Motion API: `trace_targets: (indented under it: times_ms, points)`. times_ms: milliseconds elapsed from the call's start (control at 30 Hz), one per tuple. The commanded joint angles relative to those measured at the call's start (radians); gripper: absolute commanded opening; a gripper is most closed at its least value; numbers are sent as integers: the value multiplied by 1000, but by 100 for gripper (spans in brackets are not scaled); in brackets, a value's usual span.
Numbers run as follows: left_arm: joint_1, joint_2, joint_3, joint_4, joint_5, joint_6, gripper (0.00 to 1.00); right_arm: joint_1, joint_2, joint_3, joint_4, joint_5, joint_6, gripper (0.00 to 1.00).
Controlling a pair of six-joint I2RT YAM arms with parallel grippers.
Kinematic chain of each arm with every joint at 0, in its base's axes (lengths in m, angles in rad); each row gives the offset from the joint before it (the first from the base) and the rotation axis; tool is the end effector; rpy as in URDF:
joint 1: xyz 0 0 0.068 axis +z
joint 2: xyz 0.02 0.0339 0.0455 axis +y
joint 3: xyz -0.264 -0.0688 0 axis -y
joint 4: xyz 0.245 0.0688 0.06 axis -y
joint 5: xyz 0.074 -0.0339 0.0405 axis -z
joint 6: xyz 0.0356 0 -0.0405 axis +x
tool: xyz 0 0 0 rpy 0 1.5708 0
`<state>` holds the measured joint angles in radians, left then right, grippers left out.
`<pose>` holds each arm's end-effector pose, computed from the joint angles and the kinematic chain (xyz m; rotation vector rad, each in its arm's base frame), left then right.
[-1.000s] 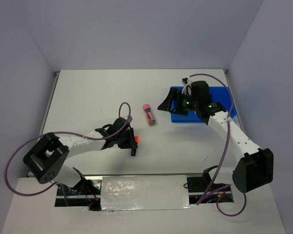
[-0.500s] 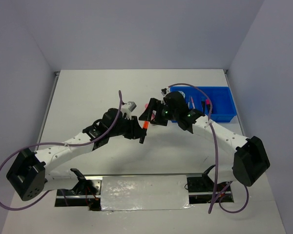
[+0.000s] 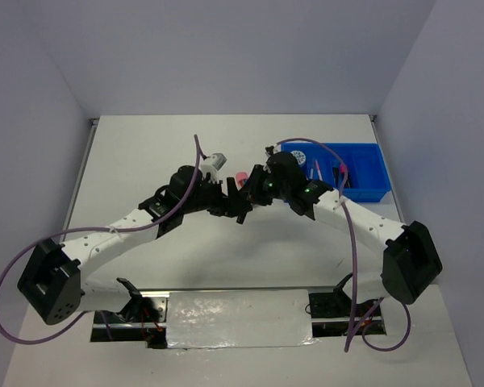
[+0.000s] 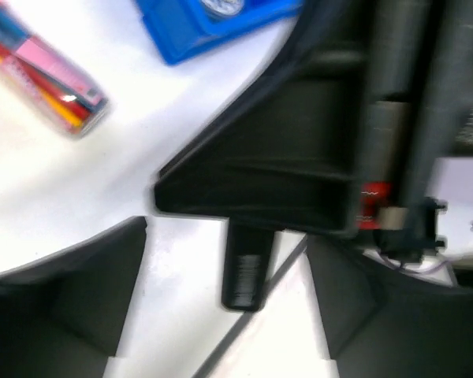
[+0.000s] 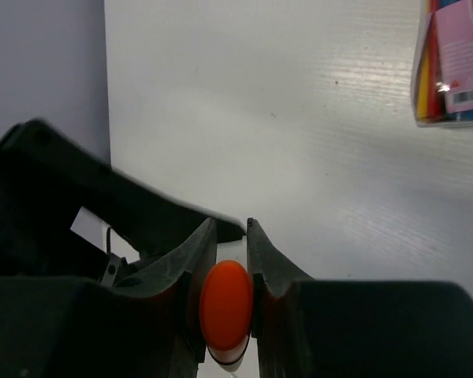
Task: Sort the stationery into containers
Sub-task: Place the pen in the storage box.
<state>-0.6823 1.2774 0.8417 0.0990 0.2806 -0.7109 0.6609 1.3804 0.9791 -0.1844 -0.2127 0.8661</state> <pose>0.2214 -0.1925 0.2815 0.1783 2.0784 -1.1697 0.2399 0.1960 0.2721 0.1070 2.3566 1.0556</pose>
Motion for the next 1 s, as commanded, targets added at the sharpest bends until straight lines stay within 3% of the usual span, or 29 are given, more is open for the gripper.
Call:
trace_targets:
  times_ms: [0, 67, 100, 167, 267, 333, 433, 533, 767, 833, 867, 933, 967]
  points:
    - [38, 37, 77, -5, -41, -10, 99, -71, -14, 87, -45, 5, -112, 0]
    - [38, 56, 134, -95, -58, 20, 99, -166, -11, 125, -67, 9, -204, 0]
    - [38, 63, 148, -134, -63, 31, 99, -279, -1, 148, -81, 18, -311, 0]
    - [40, 82, 184, -239, -109, 59, 99, -383, 57, 254, -199, 79, -427, 0]
    - [41, 123, 244, -349, -176, 103, 99, -530, 196, 436, -349, 226, -662, 0]
    - [43, 154, 281, -429, -204, 122, 99, -595, 320, 566, -446, 438, -775, 0]
    - [44, 197, 344, -499, -218, 136, 99, -653, 455, 697, -512, 547, -814, 0]
    - [44, 264, 445, -585, -241, 148, 99, -708, 538, 774, -541, 550, -808, 0]
    - [46, 467, 729, -795, -293, 128, 99, -741, 624, 803, -546, 527, -785, 3]
    - [50, 517, 796, -817, -320, 93, 99, -742, 635, 793, -550, 513, -780, 17]
    - [52, 536, 815, -828, -327, 78, 99, -742, 635, 787, -550, 507, -771, 47]
    - [56, 592, 875, -849, -353, 21, 99, -742, 617, 756, -547, 495, -760, 67]
    - [58, 634, 895, -864, -357, 1, 99, -742, 608, 747, -543, 492, -750, 95]
